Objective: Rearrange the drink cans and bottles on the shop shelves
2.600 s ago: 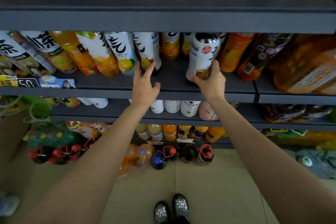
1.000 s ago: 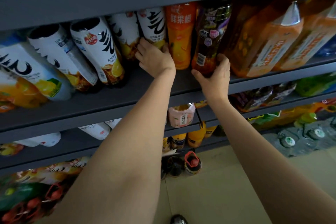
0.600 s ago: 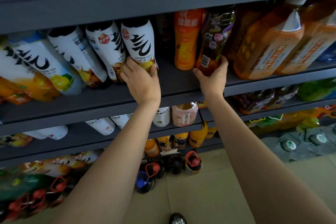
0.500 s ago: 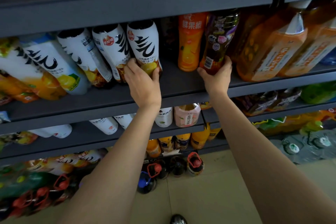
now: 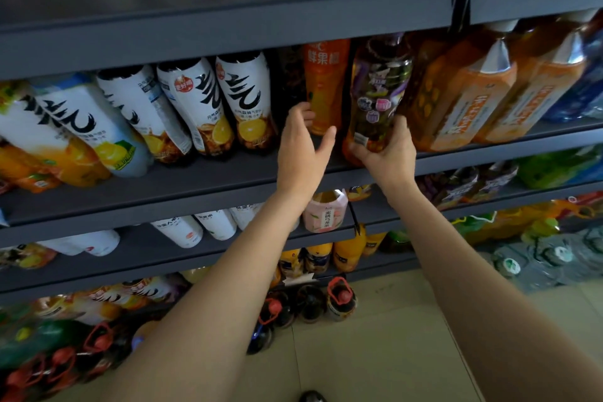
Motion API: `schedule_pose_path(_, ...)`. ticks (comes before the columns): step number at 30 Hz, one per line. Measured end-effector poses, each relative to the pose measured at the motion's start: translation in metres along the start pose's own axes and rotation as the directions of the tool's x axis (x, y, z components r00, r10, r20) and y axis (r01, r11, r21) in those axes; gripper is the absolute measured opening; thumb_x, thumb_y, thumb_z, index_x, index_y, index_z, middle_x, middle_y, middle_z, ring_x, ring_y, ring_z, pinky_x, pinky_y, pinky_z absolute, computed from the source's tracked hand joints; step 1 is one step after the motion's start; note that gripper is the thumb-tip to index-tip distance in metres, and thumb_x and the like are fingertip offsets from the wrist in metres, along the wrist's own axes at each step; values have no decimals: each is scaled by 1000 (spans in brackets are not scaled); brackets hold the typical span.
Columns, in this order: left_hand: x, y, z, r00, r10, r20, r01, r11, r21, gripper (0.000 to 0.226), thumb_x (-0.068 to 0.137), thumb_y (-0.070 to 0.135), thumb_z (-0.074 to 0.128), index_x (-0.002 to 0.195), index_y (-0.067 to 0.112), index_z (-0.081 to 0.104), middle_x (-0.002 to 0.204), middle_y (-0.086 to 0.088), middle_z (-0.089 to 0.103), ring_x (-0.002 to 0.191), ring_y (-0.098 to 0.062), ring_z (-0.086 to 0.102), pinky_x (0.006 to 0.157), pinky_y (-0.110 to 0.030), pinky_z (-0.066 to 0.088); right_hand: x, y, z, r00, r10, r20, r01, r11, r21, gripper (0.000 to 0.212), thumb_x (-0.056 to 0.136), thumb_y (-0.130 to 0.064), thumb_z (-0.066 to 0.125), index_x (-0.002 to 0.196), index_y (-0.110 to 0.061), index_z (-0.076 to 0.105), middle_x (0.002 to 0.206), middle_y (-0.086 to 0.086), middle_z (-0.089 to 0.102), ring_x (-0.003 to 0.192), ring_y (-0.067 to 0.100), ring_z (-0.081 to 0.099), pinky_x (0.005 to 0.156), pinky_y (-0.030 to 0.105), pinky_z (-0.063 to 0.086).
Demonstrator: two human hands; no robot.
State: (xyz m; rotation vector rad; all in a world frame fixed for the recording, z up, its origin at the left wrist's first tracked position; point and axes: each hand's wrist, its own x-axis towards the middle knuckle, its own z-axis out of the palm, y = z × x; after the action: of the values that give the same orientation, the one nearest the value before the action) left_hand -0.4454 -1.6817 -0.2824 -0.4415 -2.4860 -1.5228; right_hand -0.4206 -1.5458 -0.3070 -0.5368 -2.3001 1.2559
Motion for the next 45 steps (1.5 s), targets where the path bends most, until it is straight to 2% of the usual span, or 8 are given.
schedule_pose_path(3,-4,11,6,978,-50,201,75,990,-121,58,88,28,62,137,14,34,130,-2,53,120,-13,50,100,-29,42,-15,-1,-20,992,-76,96,80,996,-38,61,72,-21,78,123,-7,47,116,9,54,112,23,47,83,21,35)
schedule_pose_path(6,-12,27,-3,923,-48,383,158,952,-263,64,86,20,65,139,21,30,131,-2,51,118,-10,52,98,-27,46,-25,-5,-40,972,-58,227,71,996,-50,61,72,-20,79,125,-9,49,110,2,54,113,26,49,90,32,43)
schedule_pose_path(9,-21,49,-29,874,-71,481,229,933,-278,60,86,8,64,136,19,34,120,-1,57,102,-2,58,82,-12,48,-39,-9,-64,953,-39,302,86,986,-144,62,71,-21,80,123,-9,50,110,7,52,108,27,50,78,22,36)
schedule_pose_path(13,-34,85,-67,835,-19,550,182,953,-243,63,80,6,70,129,26,37,103,3,63,93,-3,62,85,-16,48,-64,-35,-106,940,-82,331,153,969,-196,66,68,-20,82,124,-9,49,114,9,50,107,26,50,74,17,30)
schedule_pose_path(21,-18,216,-140,873,261,412,-130,939,-320,37,88,13,62,112,35,45,99,11,62,92,-7,62,84,-22,49,-52,-166,-204,944,-316,94,329,908,-258,66,65,-12,83,123,-2,52,108,13,50,106,27,48,77,15,27)
schedule_pose_path(29,14,278,-166,907,352,229,-330,935,-130,27,93,6,49,117,19,44,92,9,59,86,-16,63,83,-31,50,-32,-239,-266,893,-376,-248,369,926,-76,60,81,-22,72,132,-8,43,123,5,55,111,15,51,86,11,36)
schedule_pose_path(32,22,285,-149,920,330,212,-312,943,-116,28,93,7,50,118,16,45,90,9,59,86,-20,64,85,-35,50,-24,-233,-284,906,-322,-275,345,938,40,57,81,-17,72,130,-8,43,110,-5,54,101,5,49,75,-2,35)
schedule_pose_path(45,77,365,113,903,290,316,-300,954,-17,35,94,10,51,127,12,42,106,0,57,90,-10,54,76,-20,41,136,-58,-430,947,-105,-305,128,990,59,63,76,-18,76,130,-12,44,125,6,57,115,20,53,95,28,41)
